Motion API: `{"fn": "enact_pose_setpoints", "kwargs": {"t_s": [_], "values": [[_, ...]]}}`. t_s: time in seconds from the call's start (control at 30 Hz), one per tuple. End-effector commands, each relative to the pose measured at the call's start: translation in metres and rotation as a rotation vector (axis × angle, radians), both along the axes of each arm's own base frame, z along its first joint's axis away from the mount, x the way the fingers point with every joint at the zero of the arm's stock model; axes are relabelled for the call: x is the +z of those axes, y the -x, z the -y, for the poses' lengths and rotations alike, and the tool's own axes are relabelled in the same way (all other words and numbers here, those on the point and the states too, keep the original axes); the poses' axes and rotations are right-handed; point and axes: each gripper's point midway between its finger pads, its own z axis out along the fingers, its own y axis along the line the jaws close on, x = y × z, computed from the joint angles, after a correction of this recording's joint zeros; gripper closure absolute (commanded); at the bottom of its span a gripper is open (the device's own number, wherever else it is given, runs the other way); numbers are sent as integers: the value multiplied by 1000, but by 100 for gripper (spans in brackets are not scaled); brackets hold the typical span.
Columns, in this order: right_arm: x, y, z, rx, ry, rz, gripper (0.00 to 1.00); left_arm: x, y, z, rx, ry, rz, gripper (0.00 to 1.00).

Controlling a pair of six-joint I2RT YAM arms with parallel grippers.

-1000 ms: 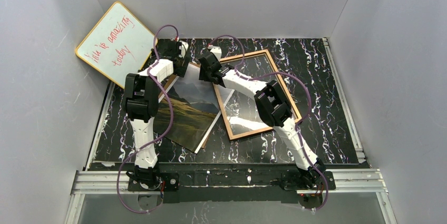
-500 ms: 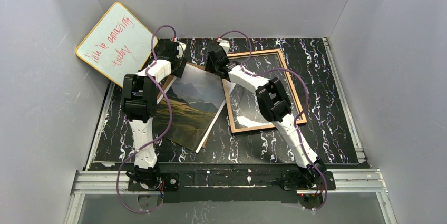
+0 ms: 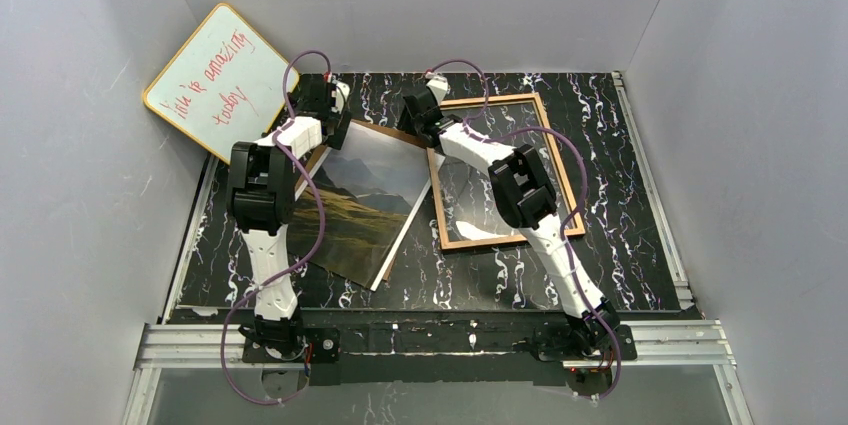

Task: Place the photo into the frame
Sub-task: Move the photo frame to the center of the board.

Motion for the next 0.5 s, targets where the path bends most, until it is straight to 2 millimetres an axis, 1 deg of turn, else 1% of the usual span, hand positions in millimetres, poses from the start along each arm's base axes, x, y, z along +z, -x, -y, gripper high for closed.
{"fn": "enact_pose_setpoints", "kwargs": {"t_s": [0.0,0.17,0.27,0.4,0.47], "values": [[-12,-3,39,-88,78,-50,50,-83,109,-55,56,-139,-462,26],[-13,-2,47,-95,92,-57,50,-88,120,-59,51,-153,-481,26],[-12,-1,45,-81,84,-59,50,-89,123,-61,53,-156,-486,26],[-1,0,31,-47,71,-37,49,-85,125,-62,49,-161,-485,27],[0,0,26,-32,67,-45,48,-84,127,-64,53,-172,-485,27]]}}
